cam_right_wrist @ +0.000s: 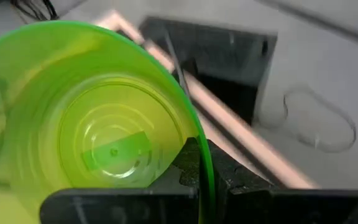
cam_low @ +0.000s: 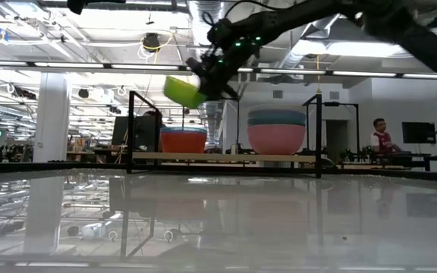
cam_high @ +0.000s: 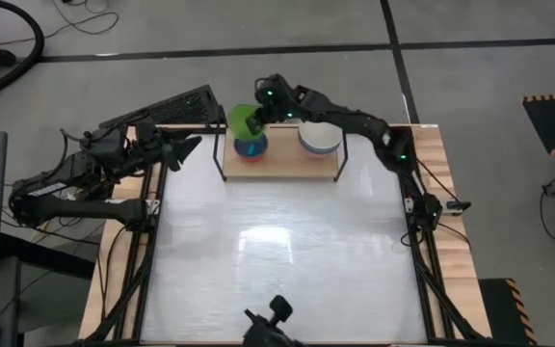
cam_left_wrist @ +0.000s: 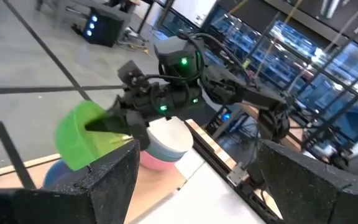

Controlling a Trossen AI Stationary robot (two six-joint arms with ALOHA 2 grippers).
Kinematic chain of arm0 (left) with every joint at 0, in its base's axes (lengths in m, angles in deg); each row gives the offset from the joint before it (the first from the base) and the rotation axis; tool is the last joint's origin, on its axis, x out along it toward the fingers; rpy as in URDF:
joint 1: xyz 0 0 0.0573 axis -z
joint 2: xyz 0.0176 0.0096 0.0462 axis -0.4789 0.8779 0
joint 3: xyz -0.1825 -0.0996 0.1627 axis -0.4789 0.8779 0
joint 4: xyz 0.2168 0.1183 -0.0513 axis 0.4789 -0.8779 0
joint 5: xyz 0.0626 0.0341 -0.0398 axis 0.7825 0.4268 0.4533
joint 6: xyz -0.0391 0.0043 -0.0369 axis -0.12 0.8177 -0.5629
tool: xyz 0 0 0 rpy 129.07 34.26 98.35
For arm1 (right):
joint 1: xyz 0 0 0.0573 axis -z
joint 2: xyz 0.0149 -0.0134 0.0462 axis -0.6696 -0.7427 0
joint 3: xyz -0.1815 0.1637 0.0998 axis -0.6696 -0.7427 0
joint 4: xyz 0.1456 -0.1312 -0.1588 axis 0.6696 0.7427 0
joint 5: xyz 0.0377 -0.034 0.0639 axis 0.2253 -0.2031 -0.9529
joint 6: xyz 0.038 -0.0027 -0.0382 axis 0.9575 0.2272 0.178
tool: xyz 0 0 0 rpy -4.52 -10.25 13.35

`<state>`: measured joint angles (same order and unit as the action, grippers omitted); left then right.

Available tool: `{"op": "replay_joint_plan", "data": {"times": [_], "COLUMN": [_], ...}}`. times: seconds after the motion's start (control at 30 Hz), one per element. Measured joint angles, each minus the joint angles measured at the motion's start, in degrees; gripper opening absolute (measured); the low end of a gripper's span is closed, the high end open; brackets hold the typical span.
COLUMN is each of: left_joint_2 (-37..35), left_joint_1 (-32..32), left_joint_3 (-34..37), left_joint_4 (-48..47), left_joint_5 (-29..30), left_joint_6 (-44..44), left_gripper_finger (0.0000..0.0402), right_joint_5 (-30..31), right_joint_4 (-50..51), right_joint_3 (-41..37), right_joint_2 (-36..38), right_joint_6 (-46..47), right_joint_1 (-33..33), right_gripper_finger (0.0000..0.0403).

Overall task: Place and stack bowls onto a shelf
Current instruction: Stack the light green bowl into the light blue bowl on the shelf, then return to Home Position

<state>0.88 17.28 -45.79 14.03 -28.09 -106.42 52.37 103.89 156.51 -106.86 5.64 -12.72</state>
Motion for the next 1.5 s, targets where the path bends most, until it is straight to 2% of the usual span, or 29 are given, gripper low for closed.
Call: {"op": "replay_joint_plan", "data": {"times": [0.1, 0.13, 0.2, 0.37, 1.03, 1.5], "left_joint_2": [0.0, 0.0, 0.0, 0.0, 0.9, 0.9], "left_joint_1": [0.0, 0.0, 0.0, -0.6, -0.7, -0.7], "left_joint_3": [0.0, 0.0, 0.0, 0.0, 0.0, 0.0], "left_joint_4": [0.0, 0.0, 0.0, 0.0, 0.0, 0.0], "left_joint_5": [1.8, 2.5, 3.4, 3.5, 5.1, 5.1], "left_joint_6": [-0.4, -0.5, -0.5, -1.5, -3.1, -3.0], "left_gripper_finger": [0.0308, 0.0308, 0.0308, 0.0308, 0.0308, 0.0308], "right_joint_5": [0.1, 0.1, 0.1, 0.2, 0.1, -1.4], "right_joint_4": [7.8, 6.8, 6.5, 11.6, 10.1, 8.1], "right_joint_3": [9.0, 9.1, 6.5, 6.3, 3.3, 3.3], "right_joint_2": [-4.3, -4.7, -4.2, -5.4, -5.4, -5.3], "right_joint_6": [-2.6, -3.4, -3.4, -5.4, -8.7, -9.5], "right_joint_1": [0.0, 0.1, 0.4, 0.7, 0.0, 0.2], "right_gripper_finger": [0.0023, 0.0023, 0.0023, 0.0023, 0.0025, 0.0108]}}
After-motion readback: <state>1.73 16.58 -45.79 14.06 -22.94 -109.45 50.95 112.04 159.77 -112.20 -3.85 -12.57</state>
